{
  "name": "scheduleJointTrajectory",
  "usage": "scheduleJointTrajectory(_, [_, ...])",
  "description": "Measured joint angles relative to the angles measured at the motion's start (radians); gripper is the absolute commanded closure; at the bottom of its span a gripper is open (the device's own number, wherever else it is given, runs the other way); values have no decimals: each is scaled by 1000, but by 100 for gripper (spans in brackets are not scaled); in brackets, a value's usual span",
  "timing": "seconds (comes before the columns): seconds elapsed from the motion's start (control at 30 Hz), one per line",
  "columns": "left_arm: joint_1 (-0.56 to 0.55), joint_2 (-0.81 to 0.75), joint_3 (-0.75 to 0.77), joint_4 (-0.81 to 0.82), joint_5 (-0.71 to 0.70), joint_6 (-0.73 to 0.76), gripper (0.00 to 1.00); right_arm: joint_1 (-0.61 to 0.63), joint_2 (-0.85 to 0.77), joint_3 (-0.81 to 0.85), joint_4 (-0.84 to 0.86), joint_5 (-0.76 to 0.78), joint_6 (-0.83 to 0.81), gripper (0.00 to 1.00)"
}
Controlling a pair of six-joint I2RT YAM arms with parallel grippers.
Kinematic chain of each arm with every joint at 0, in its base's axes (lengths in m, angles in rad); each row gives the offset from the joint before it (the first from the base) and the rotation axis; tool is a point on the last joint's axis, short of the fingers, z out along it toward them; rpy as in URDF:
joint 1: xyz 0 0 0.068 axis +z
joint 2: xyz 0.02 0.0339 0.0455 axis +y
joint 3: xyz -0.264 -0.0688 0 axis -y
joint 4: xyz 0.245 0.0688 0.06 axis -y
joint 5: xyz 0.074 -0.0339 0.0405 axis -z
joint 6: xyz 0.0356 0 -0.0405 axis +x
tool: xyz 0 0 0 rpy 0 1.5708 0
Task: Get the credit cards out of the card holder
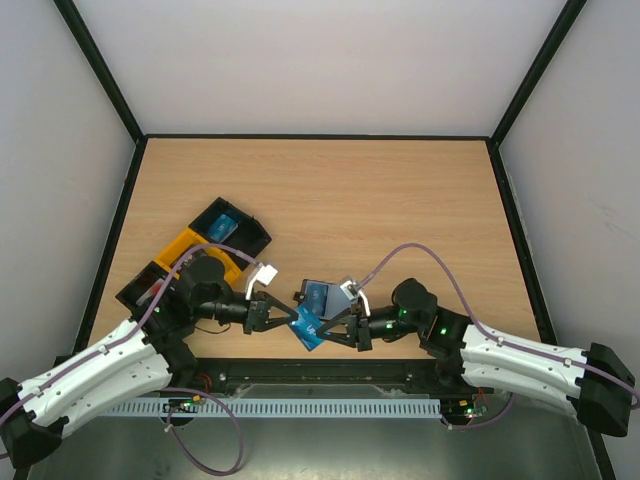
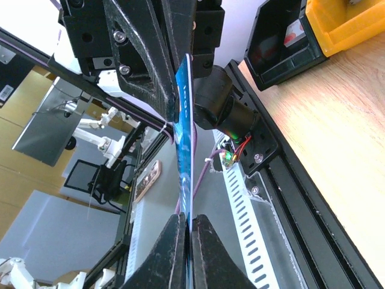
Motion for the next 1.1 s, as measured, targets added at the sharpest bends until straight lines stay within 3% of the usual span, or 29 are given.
scheduleJointTrajectory(0.1, [2,-3,0,-7,-6,2,97,0,6,2,-10,7,-11,82])
scheduleJointTrajectory(0.3, [10,-14,2,-27,-87,2,97,0,-20,5,-40,64,-27,33])
scheduleJointTrajectory(0.5, [23,-13,21,-57,-249,-6,97,0,-61,10,-56,187,-35,1])
scheduleJointTrajectory(1.1, [89,41,26,-44,-928,-182,97,0,-24,-2,-5,366,59,2])
